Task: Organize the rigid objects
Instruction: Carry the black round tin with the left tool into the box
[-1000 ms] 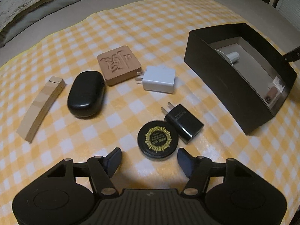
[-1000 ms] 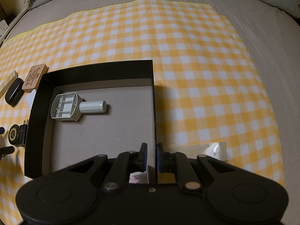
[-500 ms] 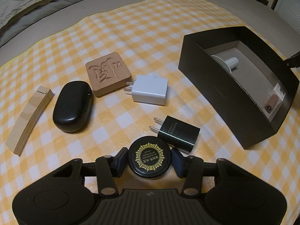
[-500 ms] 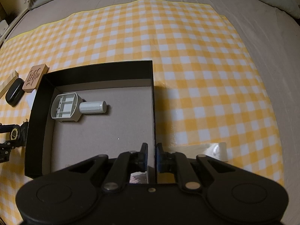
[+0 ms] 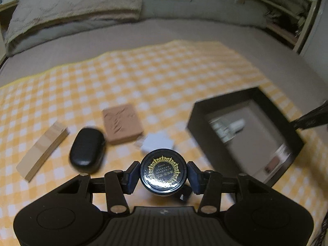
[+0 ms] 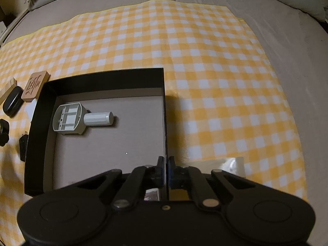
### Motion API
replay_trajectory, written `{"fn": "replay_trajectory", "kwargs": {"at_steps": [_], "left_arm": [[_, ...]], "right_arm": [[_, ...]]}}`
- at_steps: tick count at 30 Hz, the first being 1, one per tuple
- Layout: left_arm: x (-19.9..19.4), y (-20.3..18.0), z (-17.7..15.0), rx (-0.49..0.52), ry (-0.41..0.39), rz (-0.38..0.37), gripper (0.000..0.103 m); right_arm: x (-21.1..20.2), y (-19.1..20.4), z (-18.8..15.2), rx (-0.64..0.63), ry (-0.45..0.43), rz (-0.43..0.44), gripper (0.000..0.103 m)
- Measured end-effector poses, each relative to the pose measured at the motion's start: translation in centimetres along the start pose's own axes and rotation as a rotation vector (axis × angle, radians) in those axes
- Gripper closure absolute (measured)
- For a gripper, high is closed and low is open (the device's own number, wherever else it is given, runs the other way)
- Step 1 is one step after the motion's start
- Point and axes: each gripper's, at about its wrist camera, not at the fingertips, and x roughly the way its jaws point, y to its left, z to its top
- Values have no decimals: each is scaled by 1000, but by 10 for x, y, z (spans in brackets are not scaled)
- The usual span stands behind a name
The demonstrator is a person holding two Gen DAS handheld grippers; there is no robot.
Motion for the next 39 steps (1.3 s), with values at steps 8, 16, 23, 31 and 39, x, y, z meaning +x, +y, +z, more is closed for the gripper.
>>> {"fn": "replay_trajectory", "kwargs": {"at_steps": [8, 16, 23, 31, 39], "left_arm": [[10, -67, 20, 103, -18, -84, 53], [34, -113, 28, 184, 13, -115, 53], [61, -134, 34, 197, 53, -136, 53], [97, -147, 34, 149, 119, -184, 53], [112, -149, 40, 184, 113, -95, 52]], "right_arm": [[-3, -9, 1, -8, -3, -7, 100], [-11, -10, -3, -33, -6, -20, 100], [-15, -3, -6, -31, -9, -21, 100], [-21, 6, -5, -31, -12, -23, 100], [-22, 6, -5, -28, -12, -19, 100]]}}
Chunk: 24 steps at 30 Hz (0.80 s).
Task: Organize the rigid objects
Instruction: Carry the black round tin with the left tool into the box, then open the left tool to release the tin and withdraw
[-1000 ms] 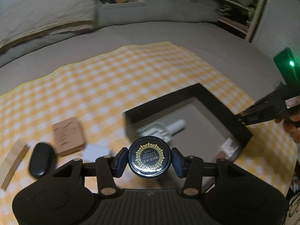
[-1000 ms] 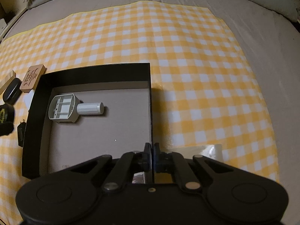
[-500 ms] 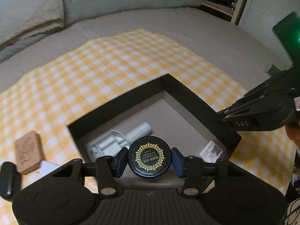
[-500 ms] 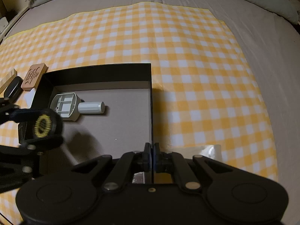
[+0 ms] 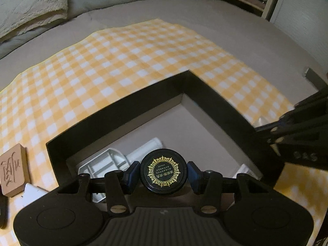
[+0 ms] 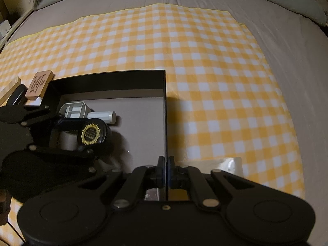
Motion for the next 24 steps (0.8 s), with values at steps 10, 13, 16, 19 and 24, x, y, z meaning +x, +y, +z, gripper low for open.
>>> {"fn": "replay_trajectory", "kwargs": {"at_steps": [10, 13, 16, 19, 24], "left_arm": [[-8, 0, -1, 23, -39, 6, 40], [-13, -1, -3, 18, -35, -7, 39], [-18, -2, -6, 4, -30, -13, 34], [-26, -4, -9, 1, -36, -16, 29], [-40, -2, -15, -40, -41, -24, 13]], "right_arm": [[-1, 13, 1, -6, -2, -6, 100], [0, 13, 1, -5, -1, -5, 100], [-1, 18, -2, -6, 2, -5, 100], [-1, 19, -3, -6, 1, -5, 100], [1, 21, -2, -16, -2, -14, 100]]}}
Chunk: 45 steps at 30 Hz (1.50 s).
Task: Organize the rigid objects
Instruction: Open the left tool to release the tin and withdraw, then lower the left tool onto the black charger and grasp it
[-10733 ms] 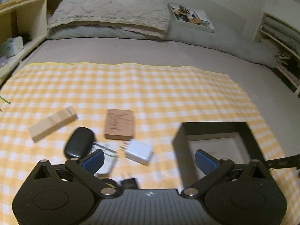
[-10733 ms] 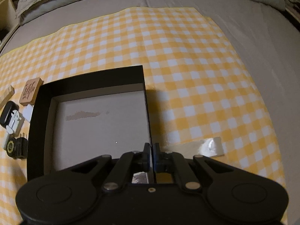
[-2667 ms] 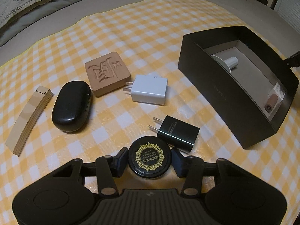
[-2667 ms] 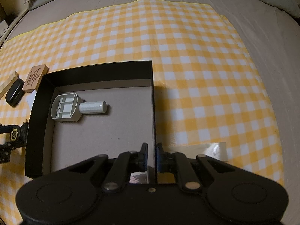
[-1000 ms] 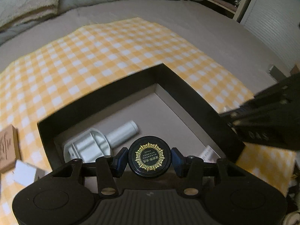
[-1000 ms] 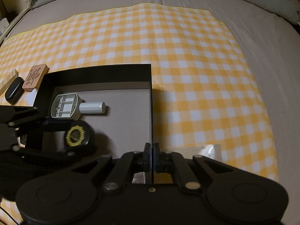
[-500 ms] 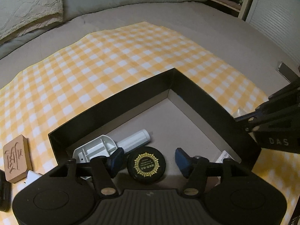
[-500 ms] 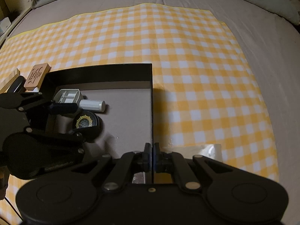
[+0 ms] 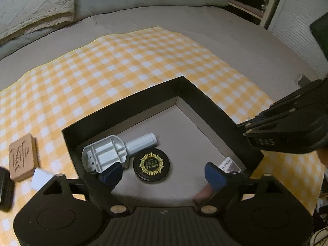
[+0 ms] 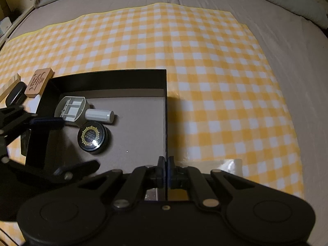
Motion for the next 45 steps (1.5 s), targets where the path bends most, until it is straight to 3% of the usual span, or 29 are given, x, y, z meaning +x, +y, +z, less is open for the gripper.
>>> {"fn": "replay_trajectory", "kwargs": {"at_steps": [15, 23, 30, 38, 45], "left_arm": [[-65, 30, -13, -67, -130, 32, 4], [-93, 72, -25, -143, -191, 107, 0], [-99, 112, -38, -191, -184, 177, 0], [-88, 139, -51, -96, -116, 217, 0], [-67, 134, -67, 115, -35, 130, 0]], "right_arm": [[1, -6, 4, 23, -19, 18, 101], [-5, -9, 4, 20, -26, 19, 101], [-6, -10, 3, 20, -26, 16, 101], [-4, -8, 4, 19, -26, 17, 101], [-5, -8, 4, 19, -26, 16, 101]]}}
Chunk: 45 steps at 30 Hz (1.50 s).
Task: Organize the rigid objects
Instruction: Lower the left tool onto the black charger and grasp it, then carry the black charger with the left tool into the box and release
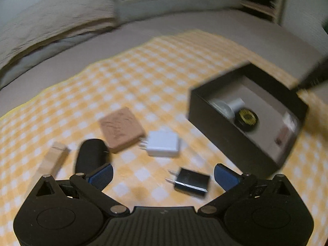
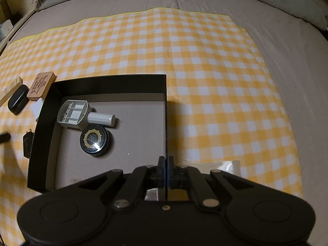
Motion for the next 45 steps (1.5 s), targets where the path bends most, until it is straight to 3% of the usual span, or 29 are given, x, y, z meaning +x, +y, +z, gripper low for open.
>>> {"fn": "replay_trajectory", "kwargs": {"at_steps": [4, 8, 16, 20, 23, 27, 28, 30, 41, 45], "left_arm": [[14, -18, -7, 118, 46, -68, 0], [30, -33, -11, 194, 73, -89, 0], [60, -33, -5, 193, 135, -98, 0], [66, -23, 0, 100, 183, -96, 1], [63, -17, 2, 55, 176, -94, 13], [58, -11, 5, 6, 153, -88, 41], [57, -10, 6, -5, 153, -80, 43], [56, -10, 7, -8, 166, -48, 43], [49, -9, -1, -19, 178, -35, 42], [48, -8, -5, -17, 182, -38, 31]], "right_arm": [[0, 0, 0, 1, 0, 1, 101], [0, 0, 0, -2, 1, -1, 101], [0, 0, -1, 1, 1, 2, 101], [-1, -1, 0, -1, 1, 2, 101], [0, -1, 1, -2, 2, 2, 101], [1, 1, -1, -6, 6, -3, 101], [1, 2, -2, -7, 7, -6, 101], [1, 1, -1, -6, 7, -5, 101], [2, 0, 0, -7, 8, -5, 101], [2, 1, -1, -7, 9, -6, 101]]}}
